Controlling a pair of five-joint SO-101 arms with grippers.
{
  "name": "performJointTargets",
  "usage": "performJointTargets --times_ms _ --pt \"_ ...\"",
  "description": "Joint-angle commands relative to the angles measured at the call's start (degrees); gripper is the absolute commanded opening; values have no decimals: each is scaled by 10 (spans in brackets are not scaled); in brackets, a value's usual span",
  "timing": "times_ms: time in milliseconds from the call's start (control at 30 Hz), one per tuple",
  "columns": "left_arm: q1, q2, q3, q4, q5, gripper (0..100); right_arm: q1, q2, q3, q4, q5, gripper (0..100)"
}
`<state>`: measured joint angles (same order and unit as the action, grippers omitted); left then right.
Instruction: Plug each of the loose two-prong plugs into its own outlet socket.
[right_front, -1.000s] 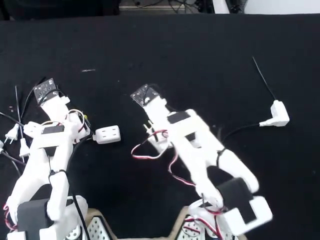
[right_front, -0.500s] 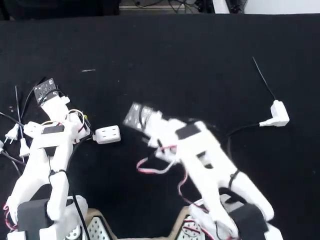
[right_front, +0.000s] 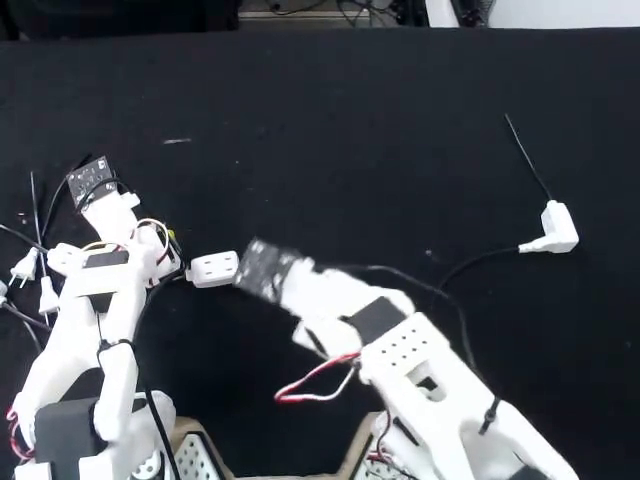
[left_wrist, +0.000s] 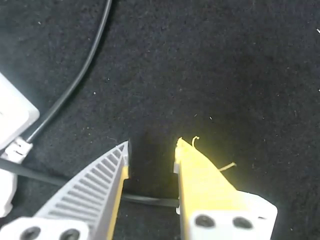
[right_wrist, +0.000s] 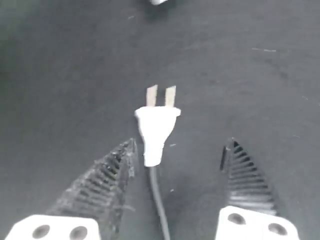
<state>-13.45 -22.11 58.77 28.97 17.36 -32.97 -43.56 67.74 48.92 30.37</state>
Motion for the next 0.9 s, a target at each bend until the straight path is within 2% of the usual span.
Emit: performJointTargets --times_ms 0,267,400,567,867 --pt "2 -21 -6 -8 4 152 51 -7 -9 -51 -39 269" --pt "2 -21 -6 -8 4 152 62 138 -51 -58 -43 268" --pt "2 -21 -6 -8 3 152 20 193 -65 -62 -47 269" --pt "2 -21 -6 -8 3 152 -57 200 -64 -62 -61 269" --pt "1 -21 -6 -8 3 152 -65 205 -62 -67 -23 268"
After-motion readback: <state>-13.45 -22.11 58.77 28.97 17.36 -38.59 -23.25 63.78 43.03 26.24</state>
